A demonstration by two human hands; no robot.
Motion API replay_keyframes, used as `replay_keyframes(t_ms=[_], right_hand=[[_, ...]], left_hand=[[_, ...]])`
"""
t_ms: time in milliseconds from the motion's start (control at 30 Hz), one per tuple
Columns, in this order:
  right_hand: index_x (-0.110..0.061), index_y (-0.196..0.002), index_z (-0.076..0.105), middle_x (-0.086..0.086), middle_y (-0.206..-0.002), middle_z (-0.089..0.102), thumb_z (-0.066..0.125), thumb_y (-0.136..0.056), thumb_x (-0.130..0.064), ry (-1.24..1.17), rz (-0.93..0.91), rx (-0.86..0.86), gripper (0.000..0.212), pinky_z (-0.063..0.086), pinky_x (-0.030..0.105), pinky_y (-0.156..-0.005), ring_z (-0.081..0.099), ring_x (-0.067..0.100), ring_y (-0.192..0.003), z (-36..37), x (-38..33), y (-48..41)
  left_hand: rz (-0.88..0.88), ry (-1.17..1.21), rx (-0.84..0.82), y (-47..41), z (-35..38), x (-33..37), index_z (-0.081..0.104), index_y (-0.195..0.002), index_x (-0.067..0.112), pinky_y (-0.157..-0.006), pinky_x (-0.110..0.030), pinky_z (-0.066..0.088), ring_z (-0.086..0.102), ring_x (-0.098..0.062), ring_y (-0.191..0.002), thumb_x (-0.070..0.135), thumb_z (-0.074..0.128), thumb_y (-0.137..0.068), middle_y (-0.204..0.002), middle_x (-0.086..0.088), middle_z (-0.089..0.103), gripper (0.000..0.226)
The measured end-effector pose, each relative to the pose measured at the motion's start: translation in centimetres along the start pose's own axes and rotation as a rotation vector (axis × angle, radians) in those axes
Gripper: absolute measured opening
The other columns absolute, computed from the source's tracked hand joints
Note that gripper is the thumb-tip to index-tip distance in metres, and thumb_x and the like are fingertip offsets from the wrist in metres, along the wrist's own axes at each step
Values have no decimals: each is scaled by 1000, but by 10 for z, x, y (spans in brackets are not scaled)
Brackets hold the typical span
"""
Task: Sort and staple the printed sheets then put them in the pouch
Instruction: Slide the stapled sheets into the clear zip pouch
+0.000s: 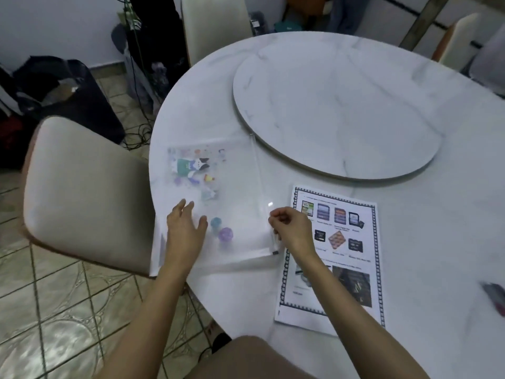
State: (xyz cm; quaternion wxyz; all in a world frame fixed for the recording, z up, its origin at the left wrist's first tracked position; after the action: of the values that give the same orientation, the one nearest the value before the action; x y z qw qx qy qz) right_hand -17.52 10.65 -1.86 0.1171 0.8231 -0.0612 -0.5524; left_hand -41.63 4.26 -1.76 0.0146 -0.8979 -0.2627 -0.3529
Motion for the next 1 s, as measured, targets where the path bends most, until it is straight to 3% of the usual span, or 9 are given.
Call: replay_keyframes(t_ms=[200, 300, 433, 633, 833, 933, 1000], right_hand=[[-19, -80, 64, -10, -69, 60, 63, -80, -5, 5, -102, 77, 14, 45, 8, -61, 55, -4, -64, -26, -2, 51], [-23, -81, 62, -8, -76, 62, 63, -82, -7, -25, -161, 59, 16, 46, 8, -65, 57, 3, -72, -35, -5, 69], [-19, -83, 63, -3, -77, 63, 62, -82, -4, -40, -215, 48, 15, 44, 11, -65, 55, 6, -70, -49, -3, 79], [-25, -82, 61, -1, -78, 63, 63, -82, -5, -61, -232, 52, 20, 45, 13, -65, 55, 6, -70, -62, 12, 87], [-25, -88, 60, 0, -82, 61, 60, -88, -14, -101, -79, -71, 11, 46, 12, -59, 60, 7, -69, -67, 42, 83], [-13, -106, 60, 2, -96, 58, 60, -88, -18, 74, 16, 108, 19, 41, 2, -66, 58, 8, -82, -113, 67, 70], [-7, -114, 57, 7, -105, 54, 59, -88, -15, 231, 46, 235, 27, 40, 10, -77, 55, 20, -96, -147, 82, 64]], left_hand=[[115, 128, -96, 36, 41, 74, 31, -142, 9, -115, -34, 17, 18, -24, -142, 29, 41, -97, -154, -8, 23, 51], [126, 107, -159, 50, 62, 102, 21, -146, 14, -116, -36, 10, 6, -20, -145, 39, 36, -97, -157, -4, 11, 57], [109, 21, -194, 63, 85, 123, 14, -148, 14, -116, -42, 4, 0, -23, -146, 49, 41, -92, -158, -7, 5, 72], [128, 11, -241, 77, 109, 129, 14, -147, 13, -116, -43, 2, 2, -23, -146, 37, 41, -94, -158, -9, 7, 64], [161, 9, -236, 87, 118, 116, 17, -147, 12, -117, -40, 6, 6, -24, -146, 34, 33, -98, -157, -9, 13, 56], [168, 130, -228, 92, 114, 109, 21, -146, 13, -119, -36, 8, 10, -20, -145, 30, 32, -99, -156, -4, 19, 52], [179, 182, -222, 97, 112, 106, 21, -146, 17, -118, -32, 7, 9, -15, -145, 30, 31, -99, -156, 1, 19, 50]])
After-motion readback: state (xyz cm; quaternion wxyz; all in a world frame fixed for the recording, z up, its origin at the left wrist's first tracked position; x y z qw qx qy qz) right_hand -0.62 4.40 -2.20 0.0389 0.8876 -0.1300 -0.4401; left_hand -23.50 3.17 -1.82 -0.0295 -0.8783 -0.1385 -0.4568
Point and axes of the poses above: each hand's wrist, its own y-axis away from the middle knuckle, its own z-axis out of the palm, x = y × z, the point moved 10 cm from there along -y, towards the middle knuckle
